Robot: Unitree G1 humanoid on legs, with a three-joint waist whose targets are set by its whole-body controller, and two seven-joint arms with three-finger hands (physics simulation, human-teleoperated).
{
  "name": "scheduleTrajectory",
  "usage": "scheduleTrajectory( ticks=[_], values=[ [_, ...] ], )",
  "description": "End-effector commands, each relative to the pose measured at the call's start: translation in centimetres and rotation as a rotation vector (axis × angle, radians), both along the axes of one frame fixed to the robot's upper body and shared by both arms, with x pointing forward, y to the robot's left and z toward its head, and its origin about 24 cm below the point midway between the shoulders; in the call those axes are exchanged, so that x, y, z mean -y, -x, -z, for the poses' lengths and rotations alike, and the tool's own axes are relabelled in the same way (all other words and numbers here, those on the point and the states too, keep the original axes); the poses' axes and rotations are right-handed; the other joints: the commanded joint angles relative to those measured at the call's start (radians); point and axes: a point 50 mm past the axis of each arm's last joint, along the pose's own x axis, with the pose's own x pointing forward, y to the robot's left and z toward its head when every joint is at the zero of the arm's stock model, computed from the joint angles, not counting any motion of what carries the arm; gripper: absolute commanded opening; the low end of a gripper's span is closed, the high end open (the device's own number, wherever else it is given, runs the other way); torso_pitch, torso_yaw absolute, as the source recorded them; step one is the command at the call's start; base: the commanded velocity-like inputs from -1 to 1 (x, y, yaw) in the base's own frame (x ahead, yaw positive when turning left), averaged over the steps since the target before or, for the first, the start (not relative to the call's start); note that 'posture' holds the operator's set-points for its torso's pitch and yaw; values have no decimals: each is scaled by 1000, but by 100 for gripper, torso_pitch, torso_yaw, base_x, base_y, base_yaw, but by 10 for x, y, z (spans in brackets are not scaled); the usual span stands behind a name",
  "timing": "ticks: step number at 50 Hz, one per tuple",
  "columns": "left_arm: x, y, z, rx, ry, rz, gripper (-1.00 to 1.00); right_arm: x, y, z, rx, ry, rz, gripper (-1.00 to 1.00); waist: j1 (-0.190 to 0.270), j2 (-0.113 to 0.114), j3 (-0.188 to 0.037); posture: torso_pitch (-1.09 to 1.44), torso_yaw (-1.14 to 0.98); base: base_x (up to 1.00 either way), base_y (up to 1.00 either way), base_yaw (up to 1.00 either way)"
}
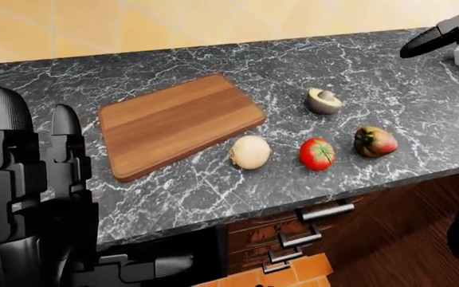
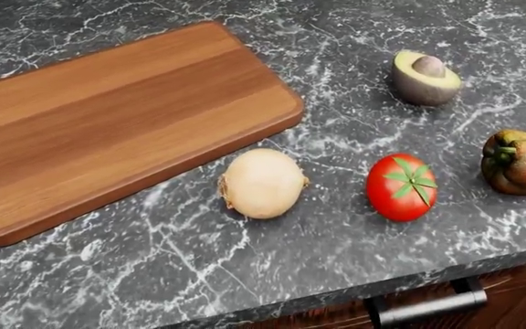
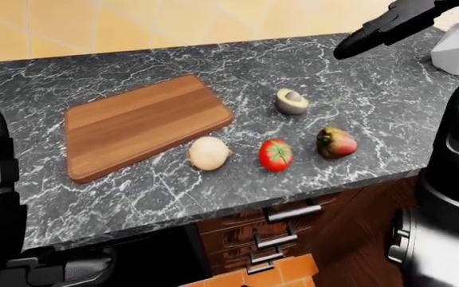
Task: Place the avocado, onion, tomato and bell pepper on the cutting board.
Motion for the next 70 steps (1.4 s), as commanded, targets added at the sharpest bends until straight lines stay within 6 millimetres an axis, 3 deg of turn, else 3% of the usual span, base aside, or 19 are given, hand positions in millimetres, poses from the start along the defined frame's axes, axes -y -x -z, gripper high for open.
scheduleTrajectory(
  ticks=[1,7,12,17,25,32,40,44,56,70],
  values=[
    [2,6,-8,61,-12,3,100,-2,-3,-24,73,86,22,100,-1,-3,-17,0,0,0,0,0],
    [1,6,-8,60,-10,3,100,-13,-53,-41,-34,198,11,100,-2,5,-20,0,0,0,0,0],
    [1,6,-8,59,-9,3,100,-27,-97,-16,-220,357,25,100,0,9,-26,0,0,0,0,0],
    [2,5,-8,55,-14,6,100,-41,-112,-1,-313,440,3,100,7,8,-31,0,0,0,0,0],
    [2,5,-8,55,-15,6,100,-46,-119,27,-473,556,-34,100,21,4,-22,0,0,0,0,0],
    [1,5,-8,56,-13,4,100,-46,-122,37,-509,573,-43,100,29,-3,-16,0,0,0,0,0],
    [2,5,-8,54,-15,5,100,-44,-117,35,-552,597,-68,100,33,-7,-7,0,0,0,0,0],
    [2,5,-8,55,-14,7,100,-44,-118,46,-613,627,-91,100,32,-9,-4,0,0,0,0,0],
    [2,5,-8,55,-15,6,100,-48,-126,86,-699,659,-128,100,29,-13,-10,0,0,0,0,0],
    [2,5,-8,54,-16,5,100,-48,-132,105,-707,661,-106,100,25,-10,-22,0,0,0,0,0]
  ],
)
